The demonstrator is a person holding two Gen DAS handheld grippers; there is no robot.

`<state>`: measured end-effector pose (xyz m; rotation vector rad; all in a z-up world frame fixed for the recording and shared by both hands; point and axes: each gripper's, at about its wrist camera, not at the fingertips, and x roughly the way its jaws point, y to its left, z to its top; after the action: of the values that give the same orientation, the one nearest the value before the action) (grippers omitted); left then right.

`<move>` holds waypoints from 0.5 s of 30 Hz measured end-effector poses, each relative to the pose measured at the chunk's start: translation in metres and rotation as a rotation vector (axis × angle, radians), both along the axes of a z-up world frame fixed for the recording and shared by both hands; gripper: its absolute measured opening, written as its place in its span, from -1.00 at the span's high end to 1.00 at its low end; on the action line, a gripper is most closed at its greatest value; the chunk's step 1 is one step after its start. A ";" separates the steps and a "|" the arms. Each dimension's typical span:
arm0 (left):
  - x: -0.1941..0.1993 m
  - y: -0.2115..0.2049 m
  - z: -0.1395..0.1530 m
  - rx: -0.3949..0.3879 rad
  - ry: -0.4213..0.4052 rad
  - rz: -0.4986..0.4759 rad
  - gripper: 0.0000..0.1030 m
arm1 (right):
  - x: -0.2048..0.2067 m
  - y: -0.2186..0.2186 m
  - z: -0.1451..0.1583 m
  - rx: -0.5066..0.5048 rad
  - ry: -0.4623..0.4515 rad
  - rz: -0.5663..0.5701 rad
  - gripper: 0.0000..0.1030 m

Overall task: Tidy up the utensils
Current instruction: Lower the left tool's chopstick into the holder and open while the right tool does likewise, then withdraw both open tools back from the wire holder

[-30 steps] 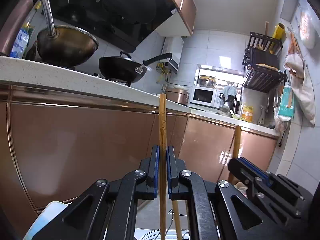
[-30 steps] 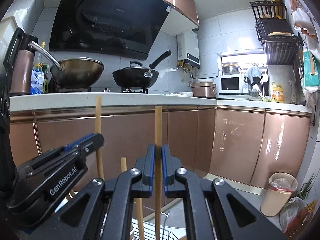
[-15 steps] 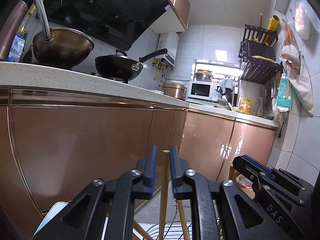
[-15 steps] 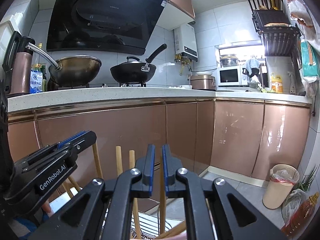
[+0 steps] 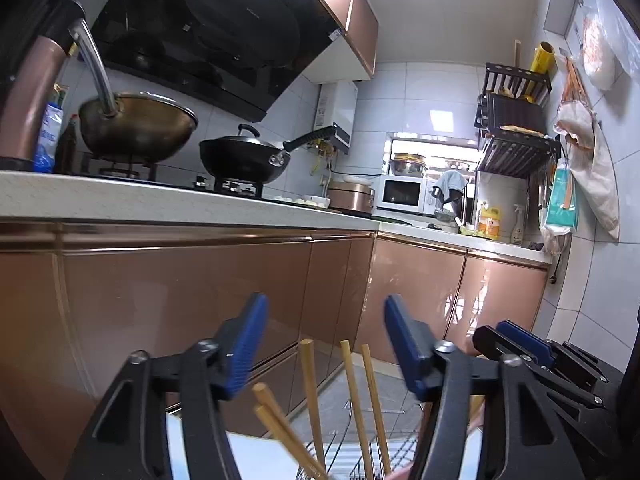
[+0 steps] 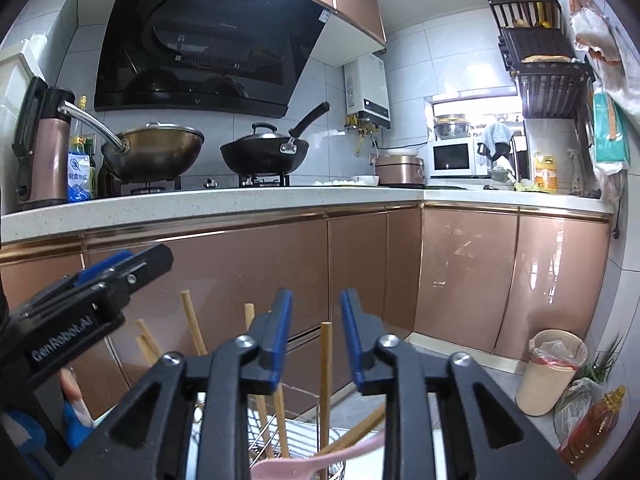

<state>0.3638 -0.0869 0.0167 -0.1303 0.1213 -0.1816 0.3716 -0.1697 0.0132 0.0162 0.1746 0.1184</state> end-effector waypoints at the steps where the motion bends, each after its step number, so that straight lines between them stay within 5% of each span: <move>1: -0.008 0.003 0.003 0.004 0.014 -0.002 -0.27 | -0.007 0.001 0.001 0.001 0.008 -0.006 0.44; 8: -0.059 0.024 -0.006 0.087 0.155 0.045 -0.66 | -0.061 0.012 -0.008 -0.005 0.087 -0.035 0.18; 15: -0.119 0.042 -0.026 0.156 0.221 0.098 -0.83 | -0.114 0.026 -0.038 -0.049 0.173 -0.063 0.13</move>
<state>0.2450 -0.0449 -0.0091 -0.0006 0.3472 -0.0593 0.2576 -0.1436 -0.0244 -0.0174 0.3493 0.0495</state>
